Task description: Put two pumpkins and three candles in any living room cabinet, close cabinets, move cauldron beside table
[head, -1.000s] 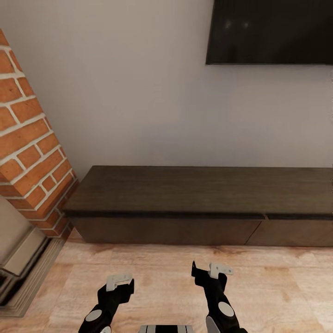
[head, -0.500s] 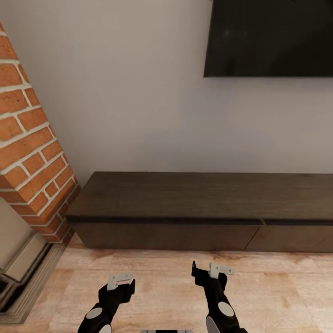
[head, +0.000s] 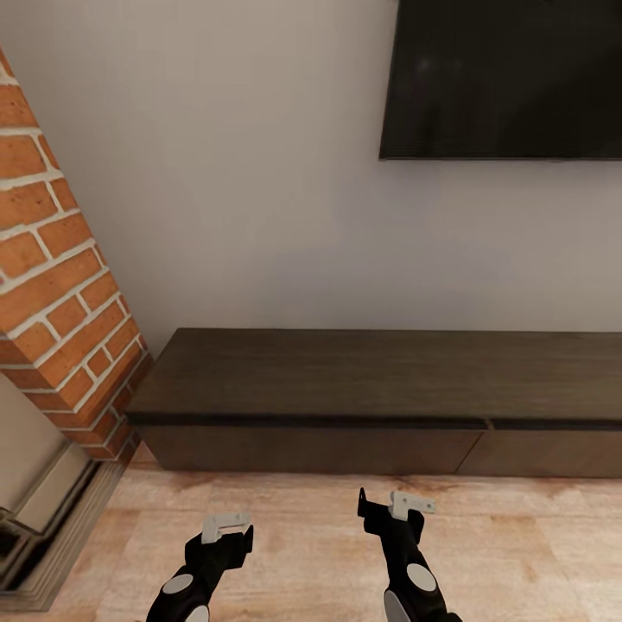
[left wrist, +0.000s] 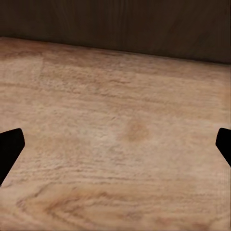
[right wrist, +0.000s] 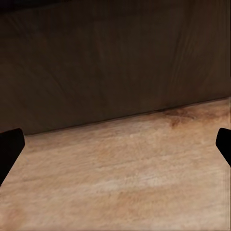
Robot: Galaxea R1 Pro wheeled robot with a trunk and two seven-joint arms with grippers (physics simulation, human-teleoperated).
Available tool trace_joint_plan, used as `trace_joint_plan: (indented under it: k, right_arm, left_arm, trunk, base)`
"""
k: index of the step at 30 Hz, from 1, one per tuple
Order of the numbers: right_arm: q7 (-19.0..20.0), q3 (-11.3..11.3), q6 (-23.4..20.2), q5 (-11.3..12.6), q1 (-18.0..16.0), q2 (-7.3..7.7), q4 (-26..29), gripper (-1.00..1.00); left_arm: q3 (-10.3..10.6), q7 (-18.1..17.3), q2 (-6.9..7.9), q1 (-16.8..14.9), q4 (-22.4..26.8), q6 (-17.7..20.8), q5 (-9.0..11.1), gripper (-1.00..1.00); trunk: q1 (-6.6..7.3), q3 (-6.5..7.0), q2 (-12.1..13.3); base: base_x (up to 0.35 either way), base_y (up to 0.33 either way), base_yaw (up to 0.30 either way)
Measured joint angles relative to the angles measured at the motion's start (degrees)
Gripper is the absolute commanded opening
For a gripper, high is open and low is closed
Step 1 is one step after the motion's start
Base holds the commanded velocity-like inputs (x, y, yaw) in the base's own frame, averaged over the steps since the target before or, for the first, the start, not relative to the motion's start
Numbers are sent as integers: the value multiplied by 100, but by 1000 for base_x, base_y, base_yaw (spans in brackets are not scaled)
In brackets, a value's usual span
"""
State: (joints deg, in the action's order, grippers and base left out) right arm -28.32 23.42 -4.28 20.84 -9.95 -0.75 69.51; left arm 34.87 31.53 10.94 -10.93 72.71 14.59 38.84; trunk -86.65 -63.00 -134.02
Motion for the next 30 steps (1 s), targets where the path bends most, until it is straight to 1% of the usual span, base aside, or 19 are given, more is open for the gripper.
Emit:
trace_joint_plan:
  k: [5,13,21,23,26,27,28,29,30]
  right_arm:
    - [-19,2,3,0,4,-22,-48,100]
    - [-40,76,9,-10,4,-78,-66,100]
    - [-42,8,0,9,0,-60,-83,100]
    - [-40,0,-63,23,-6,-50,-115,100]
    - [-41,-9,-569,32,-29,-40,-180,100]
    - [-41,-21,-898,36,-41,-34,-197,100]
    - [-41,-39,-1055,34,-46,-34,-203,100]
    - [-42,-77,-1192,34,-51,-35,-213,100]
    - [-40,-209,-1392,35,-57,-37,-241,100]
  left_arm:
    - [-1,0,-9,-4,6,4,2,100]
    - [24,0,-62,-1,36,6,-5,100]
    - [26,7,-71,-3,25,14,-1,100]
    - [24,6,-75,-5,16,51,0,100]
    - [15,1,-77,-32,-13,190,-3,100]
    - [10,0,-75,-58,-22,240,11,100]
    - [8,0,-75,-68,-27,262,24,100]
    - [7,-1,-74,-79,-31,279,40,100]
    - [3,-1,-74,-101,-48,315,70,100]
  trunk:
    - [110,90,201]
    - [286,233,521]
    - [461,377,842]
    - [505,413,923]
    - [571,467,1043]
    - [593,485,1083]
    - [615,503,1123]
    - [637,521,1163]
    - [659,539,1203]
  base:
    - [0,0,0]
    - [0,0,0]
    - [0,0,0]
    - [0,0,0]
    - [0,0,0]
    - [0,0,0]
    - [0,0,0]
    - [0,0,0]
    - [0,0,0]
